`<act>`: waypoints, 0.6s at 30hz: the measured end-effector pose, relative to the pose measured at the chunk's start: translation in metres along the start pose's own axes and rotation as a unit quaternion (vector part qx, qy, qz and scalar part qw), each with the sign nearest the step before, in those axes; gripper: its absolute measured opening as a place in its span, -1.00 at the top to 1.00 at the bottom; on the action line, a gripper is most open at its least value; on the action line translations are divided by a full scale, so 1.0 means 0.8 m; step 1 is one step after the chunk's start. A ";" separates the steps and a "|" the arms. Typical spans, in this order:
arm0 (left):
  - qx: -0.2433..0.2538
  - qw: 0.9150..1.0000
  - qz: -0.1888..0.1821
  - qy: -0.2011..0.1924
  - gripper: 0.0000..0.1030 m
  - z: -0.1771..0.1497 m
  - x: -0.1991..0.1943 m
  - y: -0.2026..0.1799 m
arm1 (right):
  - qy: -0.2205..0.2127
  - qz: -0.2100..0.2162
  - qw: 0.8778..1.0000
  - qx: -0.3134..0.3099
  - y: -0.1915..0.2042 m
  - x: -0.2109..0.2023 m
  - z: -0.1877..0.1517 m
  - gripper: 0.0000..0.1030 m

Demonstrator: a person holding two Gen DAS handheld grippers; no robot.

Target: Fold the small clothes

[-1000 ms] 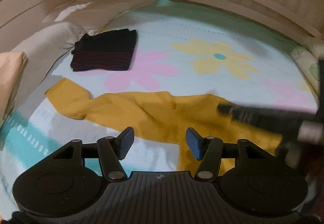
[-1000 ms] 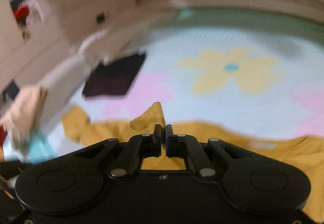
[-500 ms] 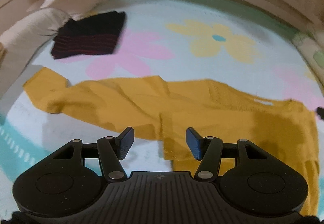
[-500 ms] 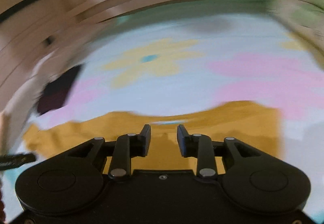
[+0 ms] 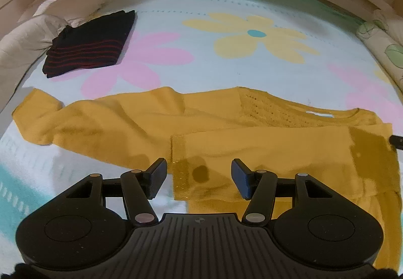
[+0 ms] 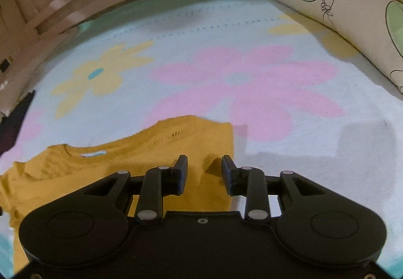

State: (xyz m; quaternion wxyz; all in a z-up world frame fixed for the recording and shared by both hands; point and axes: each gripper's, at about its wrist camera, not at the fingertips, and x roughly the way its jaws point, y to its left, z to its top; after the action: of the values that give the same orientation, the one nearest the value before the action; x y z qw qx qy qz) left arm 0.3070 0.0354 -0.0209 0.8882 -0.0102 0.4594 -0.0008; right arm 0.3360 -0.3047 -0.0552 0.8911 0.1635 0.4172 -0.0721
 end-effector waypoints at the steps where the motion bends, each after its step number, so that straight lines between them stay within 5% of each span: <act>1: 0.002 1.000 0.001 0.000 -0.07 -0.001 0.001 0.000 | 0.006 -0.007 1.000 0.002 0.000 0.003 -0.005 0.18; 6: 0.007 1.000 0.001 0.004 -0.07 -0.001 0.004 -0.004 | 0.027 0.013 0.999 0.029 -0.020 0.013 -0.009 0.18; 9: 0.013 1.000 0.000 0.002 -0.07 -0.001 0.004 -0.008 | 0.027 0.064 0.997 0.042 -0.032 0.010 -0.011 0.90; 11: 0.020 1.000 0.000 -0.003 -0.07 -0.001 0.001 -0.010 | 0.018 0.062 0.998 0.028 -0.036 0.005 -0.010 0.90; 15: 0.028 1.000 -0.005 -0.008 -0.07 -0.002 0.002 -0.017 | -0.014 -0.043 0.999 -0.005 -0.057 -0.005 0.003 0.90; 18: 0.036 0.999 -0.003 -0.002 -0.07 -0.006 0.007 -0.022 | 0.007 0.016 0.998 0.060 -0.093 -0.004 0.005 0.86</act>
State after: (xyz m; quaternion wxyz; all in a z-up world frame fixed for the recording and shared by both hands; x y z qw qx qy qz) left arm 0.3067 0.0179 -0.0282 0.8887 0.0207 0.4575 -0.0202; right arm 0.3173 -0.3753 -0.0676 0.8779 0.2237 0.4155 -0.0814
